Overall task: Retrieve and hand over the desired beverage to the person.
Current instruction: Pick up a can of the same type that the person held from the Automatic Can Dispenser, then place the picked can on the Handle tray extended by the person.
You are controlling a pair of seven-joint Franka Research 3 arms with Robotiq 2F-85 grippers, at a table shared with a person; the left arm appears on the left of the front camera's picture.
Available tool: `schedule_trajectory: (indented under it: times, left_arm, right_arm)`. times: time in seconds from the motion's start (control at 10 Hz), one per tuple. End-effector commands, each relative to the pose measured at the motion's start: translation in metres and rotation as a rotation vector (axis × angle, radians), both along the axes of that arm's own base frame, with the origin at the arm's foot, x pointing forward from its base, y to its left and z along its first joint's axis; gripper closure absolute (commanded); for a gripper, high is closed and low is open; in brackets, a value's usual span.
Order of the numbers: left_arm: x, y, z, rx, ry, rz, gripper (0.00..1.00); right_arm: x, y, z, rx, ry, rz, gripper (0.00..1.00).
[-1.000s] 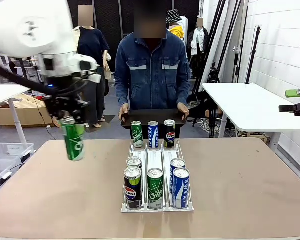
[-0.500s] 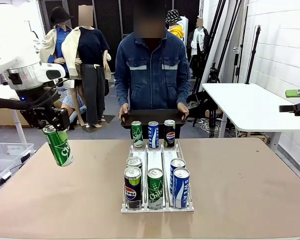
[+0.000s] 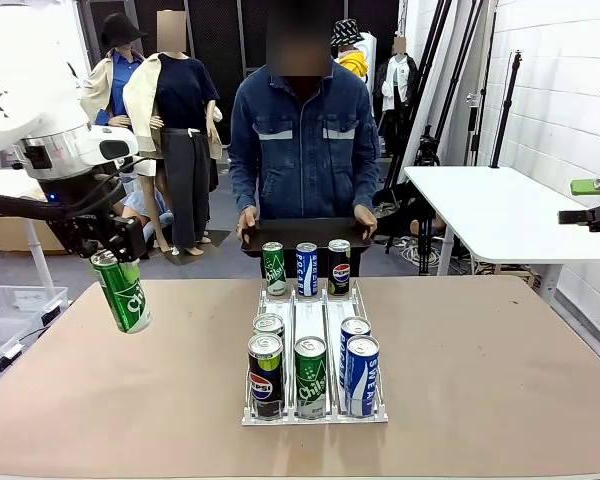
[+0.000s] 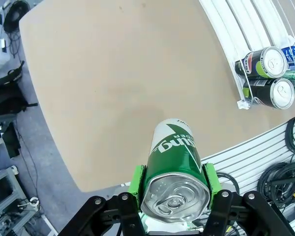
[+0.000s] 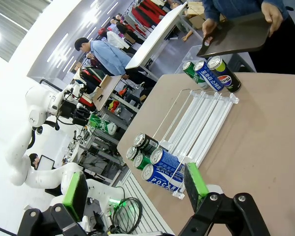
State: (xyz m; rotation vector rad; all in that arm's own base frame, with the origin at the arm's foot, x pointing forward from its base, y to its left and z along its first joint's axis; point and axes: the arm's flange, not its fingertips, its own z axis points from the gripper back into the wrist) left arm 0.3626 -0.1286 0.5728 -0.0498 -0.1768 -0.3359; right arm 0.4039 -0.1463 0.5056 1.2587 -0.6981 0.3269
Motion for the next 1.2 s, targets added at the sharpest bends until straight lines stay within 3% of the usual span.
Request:
schedule_trajectory:
  times: [0.0,1.1]
  left_arm:
    - [0.0003,0.0035,0.0079,0.006,-0.008,0.006,1.0]
    - [0.0003,0.0035,0.0079,0.006,-0.008,0.006,1.0]
  right_arm:
    - [-0.0005,-0.0001,0.0008,0.013,-0.006,0.006,0.0]
    - [-0.0005,-0.0001,0.0008,0.013,-0.006,0.006,0.0]
